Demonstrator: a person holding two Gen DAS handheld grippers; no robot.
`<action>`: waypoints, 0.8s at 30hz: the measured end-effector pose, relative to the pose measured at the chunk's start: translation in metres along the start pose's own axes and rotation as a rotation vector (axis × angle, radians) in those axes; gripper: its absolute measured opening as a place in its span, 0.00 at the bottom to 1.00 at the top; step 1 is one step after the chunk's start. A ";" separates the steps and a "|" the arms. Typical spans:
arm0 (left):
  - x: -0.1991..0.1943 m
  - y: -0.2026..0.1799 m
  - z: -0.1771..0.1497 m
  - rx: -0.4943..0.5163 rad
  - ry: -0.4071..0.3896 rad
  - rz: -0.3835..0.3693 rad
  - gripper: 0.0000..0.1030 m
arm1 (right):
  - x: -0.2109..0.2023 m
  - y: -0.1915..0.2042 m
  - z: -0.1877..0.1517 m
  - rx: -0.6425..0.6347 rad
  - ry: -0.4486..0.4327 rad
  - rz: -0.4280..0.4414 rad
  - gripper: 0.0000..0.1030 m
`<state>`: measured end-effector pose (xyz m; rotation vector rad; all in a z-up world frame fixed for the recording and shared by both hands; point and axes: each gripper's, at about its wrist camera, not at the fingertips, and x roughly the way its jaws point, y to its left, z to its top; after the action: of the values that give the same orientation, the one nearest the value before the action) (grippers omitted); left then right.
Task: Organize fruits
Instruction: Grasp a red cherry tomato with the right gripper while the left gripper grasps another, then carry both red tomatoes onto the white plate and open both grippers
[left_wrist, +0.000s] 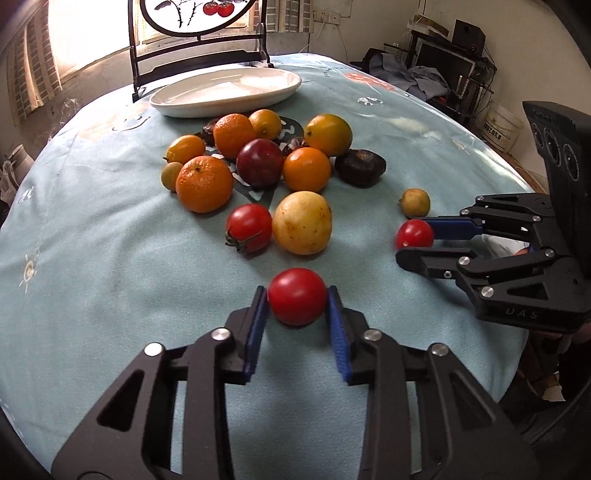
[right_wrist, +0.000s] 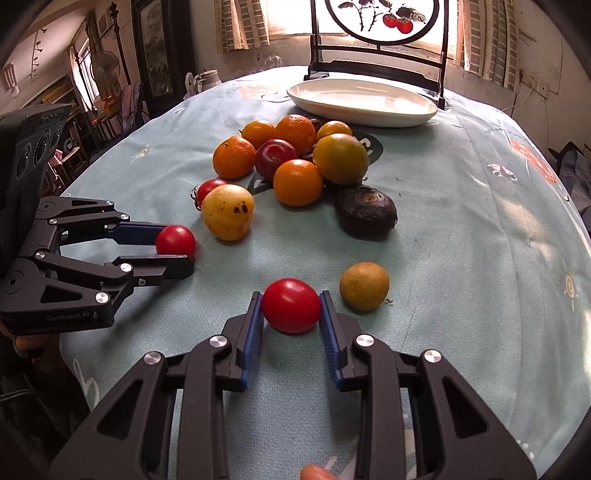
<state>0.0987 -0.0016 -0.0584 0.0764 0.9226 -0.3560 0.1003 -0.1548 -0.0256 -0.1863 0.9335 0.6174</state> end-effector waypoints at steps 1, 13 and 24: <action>0.000 0.000 0.000 0.002 0.002 0.003 0.30 | 0.000 0.000 0.000 -0.001 0.000 0.002 0.30; -0.024 0.055 0.110 -0.015 -0.104 -0.018 0.30 | -0.022 -0.050 0.104 0.043 -0.203 0.036 0.30; 0.107 0.137 0.241 -0.157 0.001 0.105 0.30 | 0.108 -0.115 0.218 0.069 -0.063 -0.026 0.30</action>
<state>0.3875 0.0464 -0.0086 -0.0192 0.9405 -0.1856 0.3648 -0.1147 0.0046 -0.1164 0.8894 0.5631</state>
